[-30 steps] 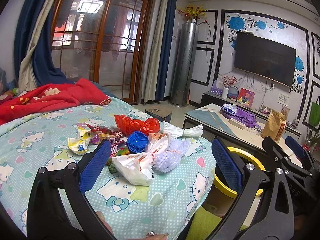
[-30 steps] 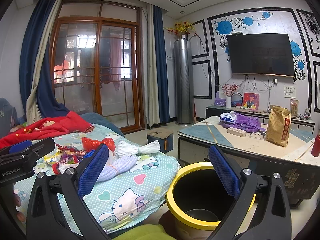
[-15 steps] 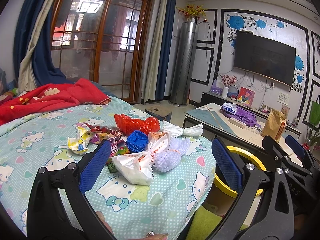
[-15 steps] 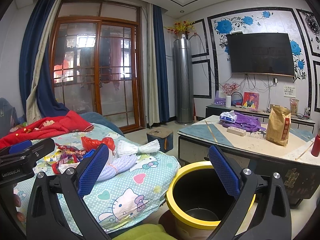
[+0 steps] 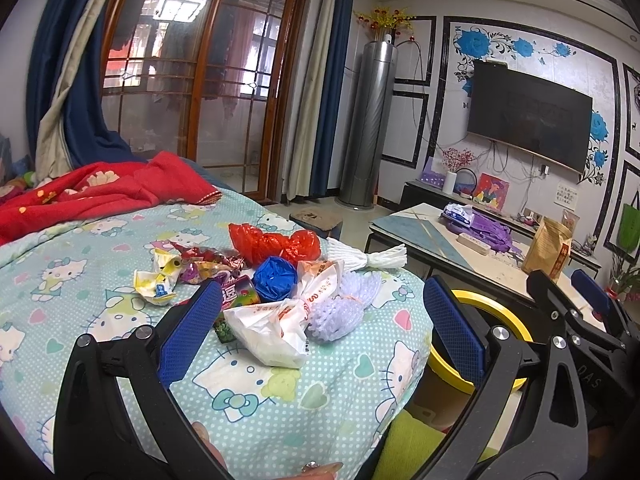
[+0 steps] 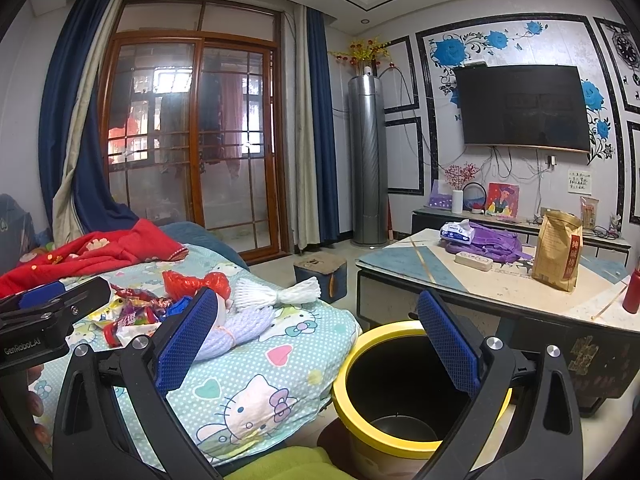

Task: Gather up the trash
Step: 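Move left tool to the red candy tube while right tool reaches the lavender foam net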

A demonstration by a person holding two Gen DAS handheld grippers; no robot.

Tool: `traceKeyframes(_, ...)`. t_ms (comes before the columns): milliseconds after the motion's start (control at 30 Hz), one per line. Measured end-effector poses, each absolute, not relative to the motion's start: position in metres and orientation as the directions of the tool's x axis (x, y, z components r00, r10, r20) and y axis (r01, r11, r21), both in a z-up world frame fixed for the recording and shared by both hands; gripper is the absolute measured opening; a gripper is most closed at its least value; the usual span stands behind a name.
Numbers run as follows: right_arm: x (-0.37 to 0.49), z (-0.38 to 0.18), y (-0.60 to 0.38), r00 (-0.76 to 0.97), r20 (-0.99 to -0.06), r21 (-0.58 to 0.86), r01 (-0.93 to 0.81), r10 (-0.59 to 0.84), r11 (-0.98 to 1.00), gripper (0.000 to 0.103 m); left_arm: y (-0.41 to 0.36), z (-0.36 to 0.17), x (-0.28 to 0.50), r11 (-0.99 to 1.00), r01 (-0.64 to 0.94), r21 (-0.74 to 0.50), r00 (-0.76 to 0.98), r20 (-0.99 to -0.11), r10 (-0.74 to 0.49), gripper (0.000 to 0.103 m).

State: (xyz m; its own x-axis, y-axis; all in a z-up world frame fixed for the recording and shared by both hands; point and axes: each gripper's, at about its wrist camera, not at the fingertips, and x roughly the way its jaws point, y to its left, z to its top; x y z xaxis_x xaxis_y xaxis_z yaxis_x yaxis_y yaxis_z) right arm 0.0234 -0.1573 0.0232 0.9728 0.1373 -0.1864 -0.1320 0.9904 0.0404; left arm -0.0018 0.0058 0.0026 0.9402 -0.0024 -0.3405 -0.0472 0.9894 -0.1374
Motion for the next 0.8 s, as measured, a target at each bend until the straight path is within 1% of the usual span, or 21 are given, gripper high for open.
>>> traceKeyframes(133, 0.020, 0.019, -0.146, 0.965, -0.168, 0.001, -0.203, 0.200, 0.979, 0.097, 0.012, -0.002, -0.001, 0.988, -0.071, -0.137, 0.937, -0.350, 0.019, 0.092)
traceKeyframes(267, 0.020, 0.013, -0.134, 0.951, -0.184, -0.039, -0.261, 0.250, 0.965, 0.097, 0.027, -0.003, 0.001, 0.983, -0.112, -0.143, 0.934, -0.352, 0.055, 0.092)
traceKeyframes(567, 0.025, 0.019, -0.116, 0.929, -0.221, -0.071, -0.318, 0.296, 0.945, 0.097, 0.061, -0.002, 0.003, 0.971, -0.182, -0.156, 0.923, -0.367, 0.114, 0.092)
traceKeyframes(700, 0.041, 0.021, -0.105, 0.907, -0.274, -0.068, -0.351, 0.321, 0.934, 0.097, 0.081, -0.004, 0.004, 0.974, -0.155, -0.165, 0.923, -0.375, 0.083, 0.092)
traceKeyframes(767, 0.051, 0.022, -0.098, 0.895, -0.301, -0.064, -0.364, 0.330, 0.929, 0.097, 0.088, -0.006, 0.007, 0.978, -0.150, -0.148, 0.917, -0.392, 0.081, 0.092)
traceKeyframes(800, 0.056, 0.021, -0.096, 0.891, -0.311, -0.063, -0.368, 0.332, 0.928, 0.097, 0.093, -0.007, 0.012, 0.981, -0.147, -0.125, 0.907, -0.413, 0.083, 0.092)
